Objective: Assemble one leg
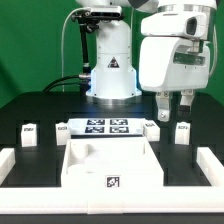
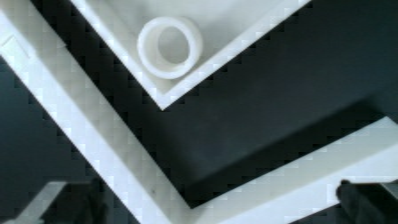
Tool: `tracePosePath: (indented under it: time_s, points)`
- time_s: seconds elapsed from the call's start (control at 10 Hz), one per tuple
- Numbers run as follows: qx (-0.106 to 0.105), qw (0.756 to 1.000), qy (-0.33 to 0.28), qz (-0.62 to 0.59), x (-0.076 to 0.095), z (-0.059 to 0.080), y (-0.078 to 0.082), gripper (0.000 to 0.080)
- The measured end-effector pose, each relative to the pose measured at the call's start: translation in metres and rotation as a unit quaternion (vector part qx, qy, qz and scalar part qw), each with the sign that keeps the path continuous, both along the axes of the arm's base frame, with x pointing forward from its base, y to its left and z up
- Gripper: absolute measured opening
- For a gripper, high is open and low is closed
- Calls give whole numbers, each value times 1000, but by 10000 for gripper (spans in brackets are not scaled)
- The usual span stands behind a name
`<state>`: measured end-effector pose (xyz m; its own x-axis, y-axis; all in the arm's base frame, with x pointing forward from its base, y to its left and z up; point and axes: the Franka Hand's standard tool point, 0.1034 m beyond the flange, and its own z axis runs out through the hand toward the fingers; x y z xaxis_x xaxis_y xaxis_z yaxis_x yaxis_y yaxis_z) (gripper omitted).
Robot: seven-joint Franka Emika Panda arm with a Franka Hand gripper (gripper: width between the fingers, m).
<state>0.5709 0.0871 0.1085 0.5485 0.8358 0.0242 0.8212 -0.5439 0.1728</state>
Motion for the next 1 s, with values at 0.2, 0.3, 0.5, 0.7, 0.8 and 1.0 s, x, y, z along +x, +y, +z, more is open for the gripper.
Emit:
tracePosePath:
  time_s: [0.2,0.3,0.5,0.7,0.8,1.0]
  points:
    - [0,1000,0,0,0,0,0,650]
    - [0,1000,0,0,0,0,0,650]
    - [1,1000,0,0,0,0,0,650]
    - [1,1000,0,0,0,0,0,650]
    - [0,1000,0,0,0,1,1,650]
    - [2,999,-6,40,-12,-1,-3,650]
